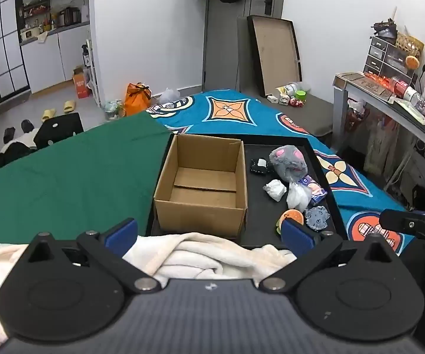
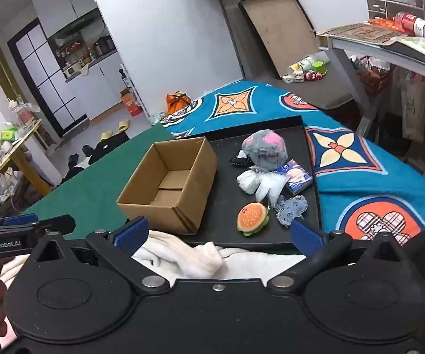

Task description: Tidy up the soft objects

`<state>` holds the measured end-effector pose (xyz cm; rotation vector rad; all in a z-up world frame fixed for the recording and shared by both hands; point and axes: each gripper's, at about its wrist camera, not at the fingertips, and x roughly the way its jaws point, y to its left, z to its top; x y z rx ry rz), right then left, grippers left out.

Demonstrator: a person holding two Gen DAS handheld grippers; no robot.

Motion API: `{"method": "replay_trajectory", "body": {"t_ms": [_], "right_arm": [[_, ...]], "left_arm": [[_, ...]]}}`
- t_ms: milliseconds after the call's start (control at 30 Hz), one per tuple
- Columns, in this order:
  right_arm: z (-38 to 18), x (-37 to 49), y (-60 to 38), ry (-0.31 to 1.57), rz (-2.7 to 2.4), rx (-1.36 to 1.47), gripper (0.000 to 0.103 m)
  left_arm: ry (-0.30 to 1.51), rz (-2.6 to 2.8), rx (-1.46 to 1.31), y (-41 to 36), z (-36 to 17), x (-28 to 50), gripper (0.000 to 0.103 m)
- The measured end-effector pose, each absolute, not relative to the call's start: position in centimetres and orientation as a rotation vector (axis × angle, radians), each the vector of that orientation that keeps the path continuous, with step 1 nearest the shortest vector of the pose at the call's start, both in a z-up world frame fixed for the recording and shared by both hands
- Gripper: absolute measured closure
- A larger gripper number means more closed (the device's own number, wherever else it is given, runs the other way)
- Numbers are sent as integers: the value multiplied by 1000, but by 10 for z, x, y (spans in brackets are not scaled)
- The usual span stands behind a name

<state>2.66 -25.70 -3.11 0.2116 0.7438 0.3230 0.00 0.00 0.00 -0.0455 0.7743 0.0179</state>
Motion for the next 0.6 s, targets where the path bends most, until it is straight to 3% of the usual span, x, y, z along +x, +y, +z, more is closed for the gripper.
{"method": "replay_trajectory", "body": {"t_ms": [600], "right_arm": [[-27, 21, -256, 744, 347, 206, 0]], "left_arm": [[756, 10, -59, -2, 3, -7, 0]]}}
